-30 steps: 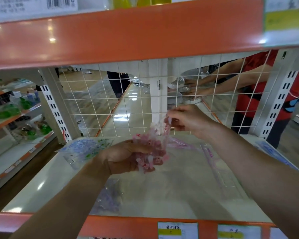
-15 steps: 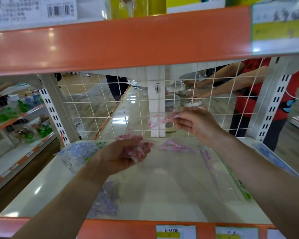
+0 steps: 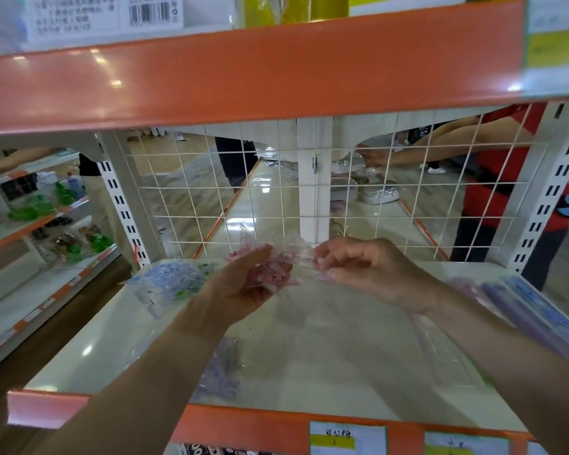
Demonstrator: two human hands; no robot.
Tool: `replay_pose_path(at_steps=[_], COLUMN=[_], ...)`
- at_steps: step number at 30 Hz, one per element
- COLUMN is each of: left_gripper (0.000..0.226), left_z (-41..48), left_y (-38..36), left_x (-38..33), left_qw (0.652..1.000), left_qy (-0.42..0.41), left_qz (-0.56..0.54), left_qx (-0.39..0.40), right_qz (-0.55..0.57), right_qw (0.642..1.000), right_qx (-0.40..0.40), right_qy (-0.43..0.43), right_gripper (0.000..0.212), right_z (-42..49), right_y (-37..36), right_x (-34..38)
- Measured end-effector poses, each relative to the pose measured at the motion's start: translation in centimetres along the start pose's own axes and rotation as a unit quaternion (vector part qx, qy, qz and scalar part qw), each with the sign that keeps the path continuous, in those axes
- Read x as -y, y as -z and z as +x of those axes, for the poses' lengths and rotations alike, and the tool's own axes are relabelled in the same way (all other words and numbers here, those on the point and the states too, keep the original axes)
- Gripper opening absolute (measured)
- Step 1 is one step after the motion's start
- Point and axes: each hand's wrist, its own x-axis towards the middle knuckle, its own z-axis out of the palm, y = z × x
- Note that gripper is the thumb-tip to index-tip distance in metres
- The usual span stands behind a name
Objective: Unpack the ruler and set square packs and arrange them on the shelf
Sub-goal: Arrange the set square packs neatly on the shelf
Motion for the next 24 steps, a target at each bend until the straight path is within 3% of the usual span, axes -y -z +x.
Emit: replay_pose_path(at_steps=[4, 7, 10, 12, 15, 18, 20, 24], left_gripper=[0.036, 0.016, 0.009, 0.008, 0.007, 0.005, 0.006, 0.012], left_z=[0.4, 0.8, 1.2, 1.2, 0.8, 0.8, 0.8, 0.8], left_y=[0.0, 0.0, -0.2, -0.3, 0.0, 0.4, 0.2, -1.0], left_x=[-0.1, -0.3, -0.2, -0.1, -0.2, -0.1, 0.0, 0.3], left_qw=[0.999, 0.999, 0.999, 0.999, 0.999, 0.999, 0.998, 0.994], left_qy=[-0.019, -0.025, -0.032, -0.029, -0.017, -0.012, -0.009, -0.001], left_qz=[0.021, 0.028, 0.036, 0.038, 0.039, 0.036, 0.06, 0.112], left_qx=[0.024, 0.036, 0.022, 0.027, 0.006, -0.016, -0.003, 0.016], right_qz=[-0.044, -0.072, -0.28, -0.337, -0.207, 0.019, 0.04, -0.039], right_qw=[0.998, 0.996, 0.958, 0.934, 0.962, 0.985, 0.983, 0.981], right_qx=[-0.04, -0.052, -0.037, -0.077, -0.176, -0.141, -0.091, -0.054], right_qy=[0.003, -0.002, 0.044, 0.085, 0.03, -0.1, -0.156, -0.184], right_gripper=[0.022, 0.021, 0.039, 0.032, 0.017, 0.017, 0.019, 0.025], right_z=[0.0, 0.0, 0.4, 0.9, 1.5, 1.7, 1.7, 2.1], right_y=[-0.8, -1.1, -1.7, -1.7, -0.6, 0.8, 1.0, 1.0], right_x=[-0.9, -0.8, -1.1, -1.6, -1.2, -0.3, -0.2, -1.3])
